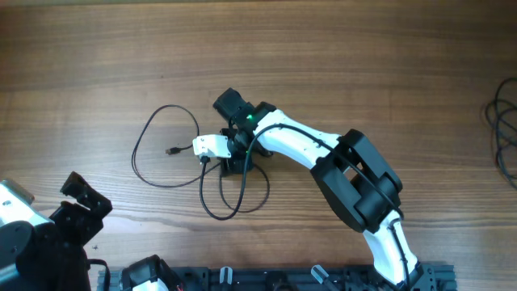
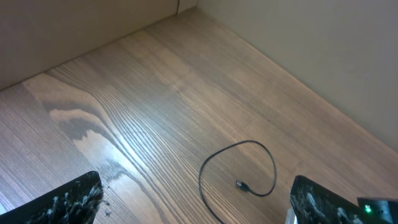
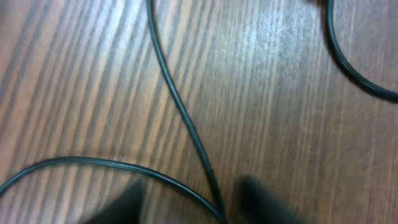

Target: Untangle cables

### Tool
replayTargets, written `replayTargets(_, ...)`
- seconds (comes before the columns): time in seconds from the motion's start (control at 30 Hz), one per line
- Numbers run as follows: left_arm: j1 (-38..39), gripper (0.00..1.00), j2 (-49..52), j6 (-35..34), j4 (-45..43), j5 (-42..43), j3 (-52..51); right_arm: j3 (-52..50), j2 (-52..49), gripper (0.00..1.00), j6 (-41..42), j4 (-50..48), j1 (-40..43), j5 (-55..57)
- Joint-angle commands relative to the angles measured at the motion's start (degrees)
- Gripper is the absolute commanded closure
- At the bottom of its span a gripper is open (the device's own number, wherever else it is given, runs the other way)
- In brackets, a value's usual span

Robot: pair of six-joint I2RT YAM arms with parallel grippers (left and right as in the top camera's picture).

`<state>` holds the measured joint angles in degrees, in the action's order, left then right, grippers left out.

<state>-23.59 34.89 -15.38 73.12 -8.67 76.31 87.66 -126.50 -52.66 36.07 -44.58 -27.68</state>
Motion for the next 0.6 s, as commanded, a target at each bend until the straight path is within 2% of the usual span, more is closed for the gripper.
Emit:
replayTargets(0.0,0.3,0.02,-0.1,-0.1,-0.2,1.6,0.9,-1.0,-1.6,0.11,1.8,-0.5,0.2,-0.5)
replayTargets(0.07,0.3,0.02,-0.1,-0.1,-0.2,1.6,0.9,-1.0,-1.6,0.13,1.6,-0.8,0.2,-0.5)
replayTargets(0.13,0.3,0.02,-0.1,-0.1,-0.2,1.6,0.9,-1.0,-1.6,0.31,1.6,-1.4,0.2,-0.5)
replayTargets(0.17,0.3,0.02,-0.1,-0.1,-0.2,1.6,0.9,-1.0,-1.6,0.37,1.6,-1.6,0.3,-0.5)
replayTargets(0.2,0.3,0.02,-0.1,-0.1,-0.2,1.6,0.9,-1.1,-1.6,0.37,1.6,-2.1,0.4,-0.3)
replayTargets(0.3,0.3,0.02,-0.1,-0.1,-0.2,1.6,0.9,-2.6,-1.6,0.30,1.6,-4.1,0.4,3.0)
replayTargets(0.4,0.3,0.01,-0.1,-0.1,-0.2,1.6,0.9,-5.1,-1.6,0.07,1.6,-5.3,0.4,6.1)
replayTargets(0.43,0.3,0.01,-0.1,-0.1,-0.3,1.6,0.9,-5.9,-1.6,0.03,1.6,-5.6,0.4,6.3)
replayTargets(0.57,0.3,0.01,-0.1,-0.1,-0.4,1.6,0.9,-7.5,-1.6,0.03,0.0,-5.9,0.6,6.3)
